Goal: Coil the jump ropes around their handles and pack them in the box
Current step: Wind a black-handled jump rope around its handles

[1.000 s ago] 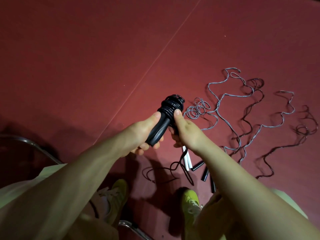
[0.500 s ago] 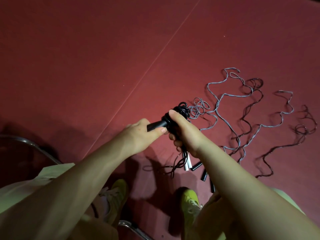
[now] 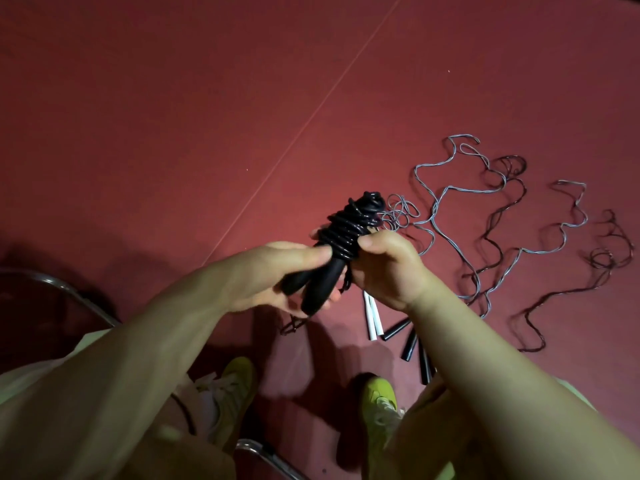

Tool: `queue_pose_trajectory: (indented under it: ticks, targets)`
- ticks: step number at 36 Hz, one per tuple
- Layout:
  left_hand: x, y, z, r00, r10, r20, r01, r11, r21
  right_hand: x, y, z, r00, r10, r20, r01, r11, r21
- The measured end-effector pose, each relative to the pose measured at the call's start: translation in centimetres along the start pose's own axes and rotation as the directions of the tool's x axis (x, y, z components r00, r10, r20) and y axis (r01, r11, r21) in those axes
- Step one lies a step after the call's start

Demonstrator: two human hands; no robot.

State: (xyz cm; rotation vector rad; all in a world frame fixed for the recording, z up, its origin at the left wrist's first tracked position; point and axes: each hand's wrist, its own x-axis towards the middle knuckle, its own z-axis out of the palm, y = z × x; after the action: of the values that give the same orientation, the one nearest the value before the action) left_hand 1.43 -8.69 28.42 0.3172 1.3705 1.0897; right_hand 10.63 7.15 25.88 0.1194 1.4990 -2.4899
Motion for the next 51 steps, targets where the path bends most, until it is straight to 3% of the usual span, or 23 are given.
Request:
queue_pose_trajectory:
  ticks: [4, 7, 13, 18, 23, 29, 41, 46, 51]
  targets:
    - [-0.3, -0.3, -0.1, 0.907, 0.049, 0.419, 0.096, 0.943, -0.319, -0.4, -0.7, 0.0, 0.988, -0.002, 0.152, -0.027, 0.981, 0.190]
    - [-0.3, -0.5, 0.6, 0.889, 0.081, 0.450, 0.112, 0.916, -0.386, -0.4, -1.2, 0.1, 0.991, -0.013, 0.130, -0.020, 0.967, 0.255]
    - [-0.2, 0.0, 0.5, 0.893, 0.051, 0.447, 0.174, 0.877, -0.448, -0.1, -0.9, 0.0, 0.999, -0.038, -0.007, 0.039, 0.997, 0.061]
    - [-0.1, 0.5, 0.9, 0.963, -0.036, 0.268, 0.151, 0.894, -0.421, 0.0, -1.0, 0.3, 0.990, 0.020, -0.137, -0.046, 0.980, -0.191]
    - [0.3, 0.3, 0.9, 0.987, -0.112, 0.118, 0.145, 0.933, -0.330, 0.0, -0.6, 0.5, 0.948, 0.060, -0.311, -0.182, 0.907, -0.379]
    - [0.9, -0.1, 1.0, 0.979, -0.187, -0.079, 0.174, 0.975, -0.141, 0.0, -0.7, 0.7, 0.900, 0.041, -0.434, -0.229, 0.891, -0.391]
    - [2.0, -0.8, 0.9, 0.914, -0.118, -0.388, 0.183, 0.974, 0.133, 0.3, -0.2, 0.6, 0.856, 0.064, -0.512, -0.308, 0.859, -0.409]
    - [2.0, -0.9, 0.9, 0.883, 0.033, -0.469, 0.115, 0.952, 0.283, 0.4, -0.1, 1.0, 0.856, 0.093, -0.508, -0.296, 0.894, -0.336]
    - [1.9, -1.2, 0.6, 0.825, 0.181, -0.535, 0.145, 0.847, 0.511, 0.6, 0.0, 1.0, 0.861, 0.164, -0.481, -0.269, 0.950, -0.157]
